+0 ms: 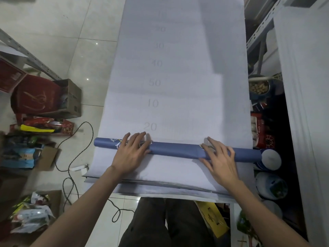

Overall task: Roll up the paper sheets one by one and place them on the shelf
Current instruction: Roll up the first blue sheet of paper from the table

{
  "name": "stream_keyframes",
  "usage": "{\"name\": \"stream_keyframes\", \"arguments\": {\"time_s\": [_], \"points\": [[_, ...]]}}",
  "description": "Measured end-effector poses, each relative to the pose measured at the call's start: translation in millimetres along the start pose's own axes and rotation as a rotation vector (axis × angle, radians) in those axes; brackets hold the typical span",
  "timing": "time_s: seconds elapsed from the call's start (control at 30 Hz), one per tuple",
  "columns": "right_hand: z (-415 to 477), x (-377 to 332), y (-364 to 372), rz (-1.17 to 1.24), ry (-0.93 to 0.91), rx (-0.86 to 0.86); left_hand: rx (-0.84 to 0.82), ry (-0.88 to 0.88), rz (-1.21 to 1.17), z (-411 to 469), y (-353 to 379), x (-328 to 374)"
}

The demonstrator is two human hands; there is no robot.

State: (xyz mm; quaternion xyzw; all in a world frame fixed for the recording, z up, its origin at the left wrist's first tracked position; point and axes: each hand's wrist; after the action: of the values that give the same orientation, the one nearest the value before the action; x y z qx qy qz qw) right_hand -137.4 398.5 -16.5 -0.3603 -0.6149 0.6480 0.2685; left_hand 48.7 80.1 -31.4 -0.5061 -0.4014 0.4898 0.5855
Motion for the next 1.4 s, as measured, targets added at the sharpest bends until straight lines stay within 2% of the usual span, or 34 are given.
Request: {"name": "stream_keyframes", "arguments": {"time_s": [0.1,0.3,0.57,0.7,0.9,1.07,1.2,1.4], "points": [[-3.8,3.7,-1.3,-0.032,0.06,-0.115,-0.043,-0.014,-0.018,0.3,-1.7,2.6],[24.4,13.7,-7.0,0.091,0.177,-0.151,0.01,-0.064,-0.052,20.5,-9.0,-10.2],[18.4,9.3,-0.8,-0.004,0.106,0.072,-0.013,-0.061,0.053,17.9,-1.2,-3.4],[11.1,14.5,3.0,-0.05,0.098,-0.03,-0.016,-0.054,0.024,16.9,0.8,-4.6],[18.1,20.0,-1.1,0.042,0.164,0.045,0.028,-0.065,0.041,18.7,-2.5,-13.1],[18.4,13.7,3.8,-0.013,0.169,0.123,-0.013,-0.082,0.042,18.5,2.7,-8.3],[22.4,10.0,8.5,-0.039,0.202,0.006,-0.044,-0.104,0.083,27.1,2.9,-5.4],[32.0,26.1,3.6,0.025,0.239,0.035,-0.003,-0.104,0.055,30.3,-3.7,-10.6]]}}
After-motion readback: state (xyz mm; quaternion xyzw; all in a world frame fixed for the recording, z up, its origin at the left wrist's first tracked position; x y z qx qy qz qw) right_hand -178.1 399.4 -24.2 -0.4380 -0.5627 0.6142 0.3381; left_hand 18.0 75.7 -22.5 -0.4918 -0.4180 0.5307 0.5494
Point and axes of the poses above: each hand's wrist, its own z-axis towards the middle knuckle, its own y-axis out of the palm, x = y × z, and after that the axes turned 14 degrees about y, right-handed
